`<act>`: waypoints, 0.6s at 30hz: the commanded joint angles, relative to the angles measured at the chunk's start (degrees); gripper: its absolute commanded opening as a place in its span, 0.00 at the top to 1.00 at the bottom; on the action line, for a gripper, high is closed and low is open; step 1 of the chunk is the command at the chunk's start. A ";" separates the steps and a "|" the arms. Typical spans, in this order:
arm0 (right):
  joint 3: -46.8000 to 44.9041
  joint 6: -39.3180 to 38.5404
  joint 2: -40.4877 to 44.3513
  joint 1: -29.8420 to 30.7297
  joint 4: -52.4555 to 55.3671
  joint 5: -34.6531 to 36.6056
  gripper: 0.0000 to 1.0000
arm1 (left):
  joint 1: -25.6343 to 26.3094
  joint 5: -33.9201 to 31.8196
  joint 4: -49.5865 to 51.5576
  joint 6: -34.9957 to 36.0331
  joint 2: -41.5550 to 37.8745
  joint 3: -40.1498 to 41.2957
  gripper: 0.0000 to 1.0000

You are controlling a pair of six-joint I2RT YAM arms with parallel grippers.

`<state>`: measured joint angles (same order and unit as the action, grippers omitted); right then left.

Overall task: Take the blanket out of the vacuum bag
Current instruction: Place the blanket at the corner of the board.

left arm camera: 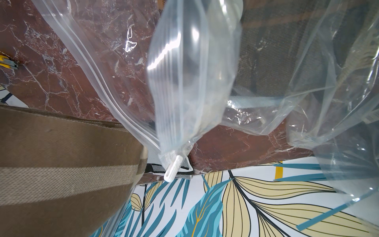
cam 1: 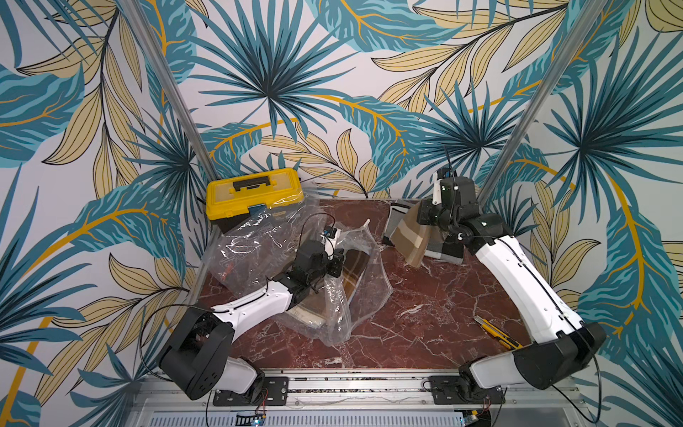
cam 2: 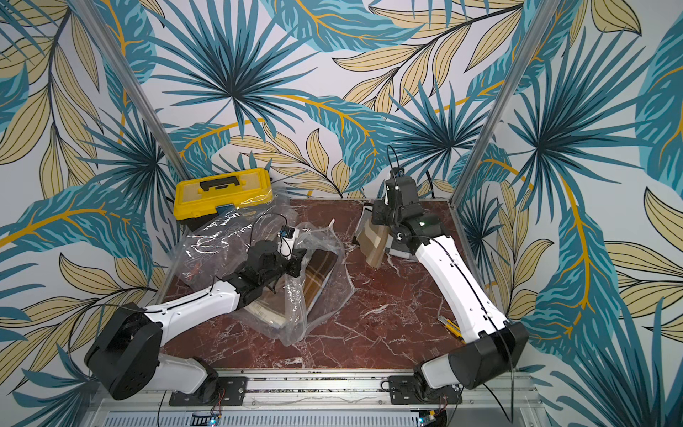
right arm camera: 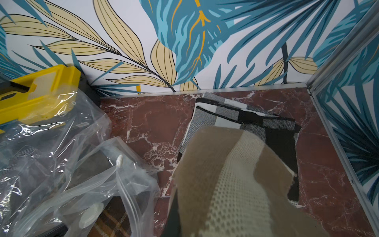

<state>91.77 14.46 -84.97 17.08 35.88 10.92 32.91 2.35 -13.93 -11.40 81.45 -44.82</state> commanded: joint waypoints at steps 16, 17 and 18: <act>25.70 -0.58 -26.38 -10.48 -7.26 -8.89 1.00 | -0.35 -0.40 0.96 0.40 0.51 0.08 1.00; 27.72 -0.40 -27.73 -10.47 -6.94 -8.67 1.00 | -0.33 -0.67 1.09 0.55 0.55 0.10 1.00; 29.72 -0.29 -29.36 -10.58 -6.69 -8.30 1.00 | -0.32 -0.85 1.19 0.67 0.64 0.15 1.00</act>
<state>117.19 13.74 -112.53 6.63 31.73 3.16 32.91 2.15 -13.91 -11.35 81.45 -44.29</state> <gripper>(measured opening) 0.070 0.042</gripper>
